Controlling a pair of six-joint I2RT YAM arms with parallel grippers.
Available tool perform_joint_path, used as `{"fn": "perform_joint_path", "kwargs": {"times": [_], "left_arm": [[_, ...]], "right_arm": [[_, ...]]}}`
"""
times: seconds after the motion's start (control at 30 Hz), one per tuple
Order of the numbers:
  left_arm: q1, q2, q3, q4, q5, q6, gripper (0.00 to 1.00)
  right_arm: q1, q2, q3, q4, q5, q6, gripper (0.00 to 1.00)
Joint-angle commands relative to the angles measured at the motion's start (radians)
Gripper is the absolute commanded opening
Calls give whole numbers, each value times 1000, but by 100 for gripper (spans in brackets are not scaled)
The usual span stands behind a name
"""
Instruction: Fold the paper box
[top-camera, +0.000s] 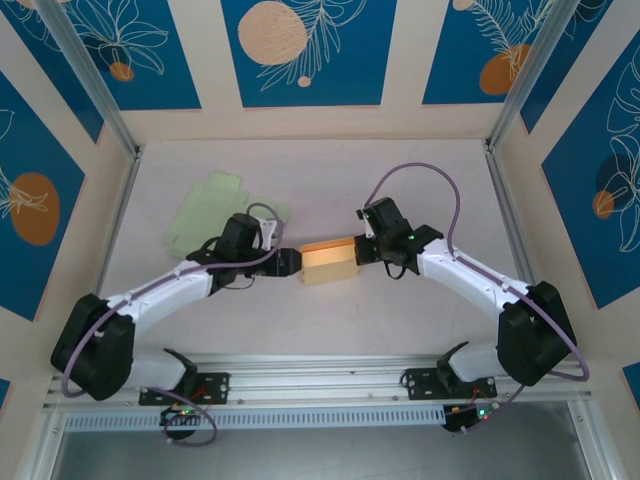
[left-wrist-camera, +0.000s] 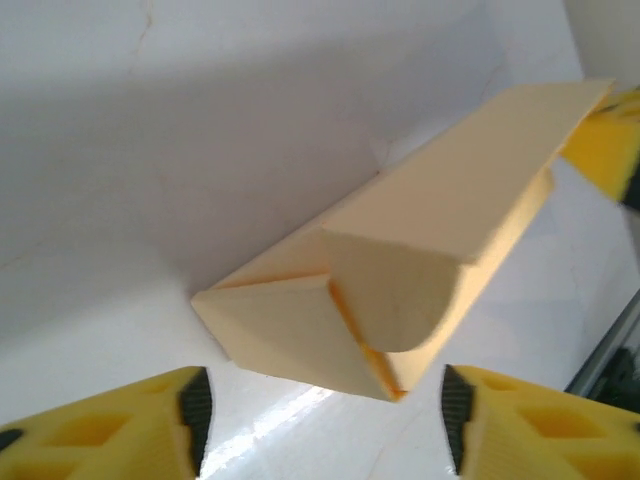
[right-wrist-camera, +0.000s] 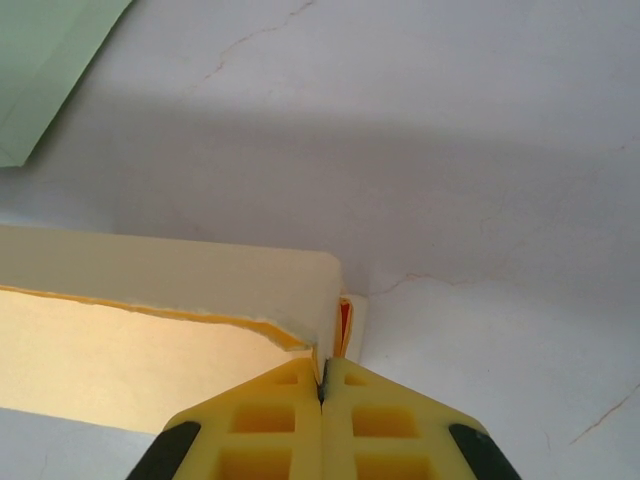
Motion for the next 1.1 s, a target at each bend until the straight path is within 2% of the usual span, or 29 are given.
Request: {"fn": "perform_joint_path", "kwargs": {"times": [0.0,0.17,0.37,0.5,0.8,0.93,1.07], "left_arm": [[-6,-73,-7,24,-16,-10,68],[-5,-121,10,24,-32,-22,76],[-6,-84,47,99,-152,-8,77],[-13,-4,89,139,-214,-10,66],[-51,138,150,145,-213,-26,63],[-68,140,128,112,-236,-39,51],[-85,126,68,152,-249,-83,38]], "right_arm": [[6,-12,-30,-6,2,22,4],[7,-16,-43,4,4,25,4],[8,-19,-54,20,-2,30,4],[11,-19,-55,23,-2,31,4],[16,-19,-62,34,-3,34,4],[17,-19,-64,36,-1,34,4],[17,-21,-69,39,2,34,4]]}}
